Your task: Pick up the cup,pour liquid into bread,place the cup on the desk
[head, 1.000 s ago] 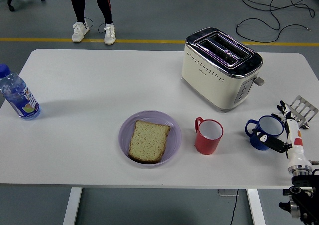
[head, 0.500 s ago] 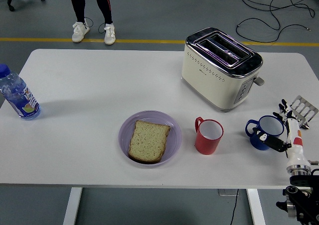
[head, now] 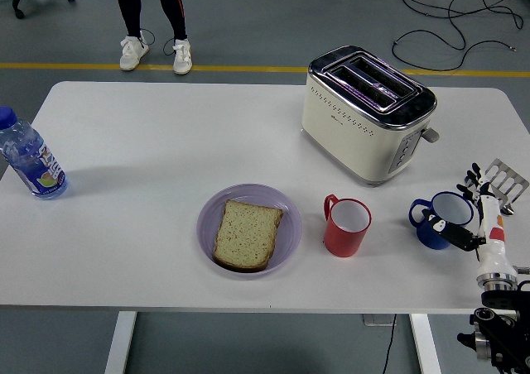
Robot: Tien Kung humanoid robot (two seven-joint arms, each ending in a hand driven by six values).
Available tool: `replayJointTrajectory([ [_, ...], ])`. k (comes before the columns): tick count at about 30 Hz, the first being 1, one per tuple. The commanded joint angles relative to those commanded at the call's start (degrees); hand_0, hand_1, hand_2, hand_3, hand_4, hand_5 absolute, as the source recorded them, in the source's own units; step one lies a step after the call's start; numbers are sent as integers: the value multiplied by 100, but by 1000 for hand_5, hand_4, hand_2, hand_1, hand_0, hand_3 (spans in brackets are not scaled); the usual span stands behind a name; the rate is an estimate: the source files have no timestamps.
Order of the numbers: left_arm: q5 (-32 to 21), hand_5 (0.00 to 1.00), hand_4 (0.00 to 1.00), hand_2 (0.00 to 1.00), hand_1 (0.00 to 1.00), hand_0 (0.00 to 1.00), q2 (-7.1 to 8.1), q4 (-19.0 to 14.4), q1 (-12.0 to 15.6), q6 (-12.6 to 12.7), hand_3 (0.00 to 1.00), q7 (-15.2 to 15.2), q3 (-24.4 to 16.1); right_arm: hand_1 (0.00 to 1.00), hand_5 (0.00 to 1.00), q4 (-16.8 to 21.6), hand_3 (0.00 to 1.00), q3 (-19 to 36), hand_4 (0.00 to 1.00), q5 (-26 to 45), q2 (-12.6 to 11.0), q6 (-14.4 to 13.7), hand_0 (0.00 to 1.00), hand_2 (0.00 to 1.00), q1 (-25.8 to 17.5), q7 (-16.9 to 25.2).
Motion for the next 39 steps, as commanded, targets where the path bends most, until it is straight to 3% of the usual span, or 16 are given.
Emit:
replayJointTrajectory([
  [6,24,869,307,708,691,658,0,0,-9,5,590,-2,-34,776,2,216,998,111,917,-56,-17,-9,825,929,-8,-22],
  [19,0,870,308,708,691,658,0,0,-28,9,590,-6,-52,775,2,1417,998,398,904,-144,-188,-19,824,924,-125,-141],
  [20,5,870,308,708,691,658,0,0,-29,8,590,-5,-61,775,2,1632,998,516,904,24,-238,100,824,924,-142,-266],
  [21,9,870,308,707,691,659,0,0,-30,7,590,-6,-65,759,9,1853,908,614,874,203,-271,217,806,884,-153,-376],
  [26,-17,870,308,707,691,659,0,0,-41,8,590,-7,-48,759,9,2826,908,1100,874,1233,-449,1128,806,884,-205,-993],
  [27,-19,870,307,707,691,659,0,0,-42,7,591,-8,-48,702,173,2996,760,1180,767,1456,-482,1304,730,768,-212,-1100],
  [28,-19,870,307,707,691,659,0,0,-43,7,591,-8,-48,702,173,3059,760,1197,767,1611,-489,1373,730,768,-214,-1125],
  [32,-23,870,307,707,691,659,0,0,-47,8,591,-6,-53,702,173,3674,760,1698,767,2616,-672,2074,730,768,-216,-1775],
  [33,-22,870,309,707,691,659,0,0,-47,8,591,-5,-58,683,243,3720,717,1777,722,2840,-692,2184,715,719,-209,-1886],
  [39,4,872,309,707,691,659,0,0,-55,9,591,-1,-99,679,264,3514,689,2407,699,4292,-782,2679,713,711,-106,-2644],
])
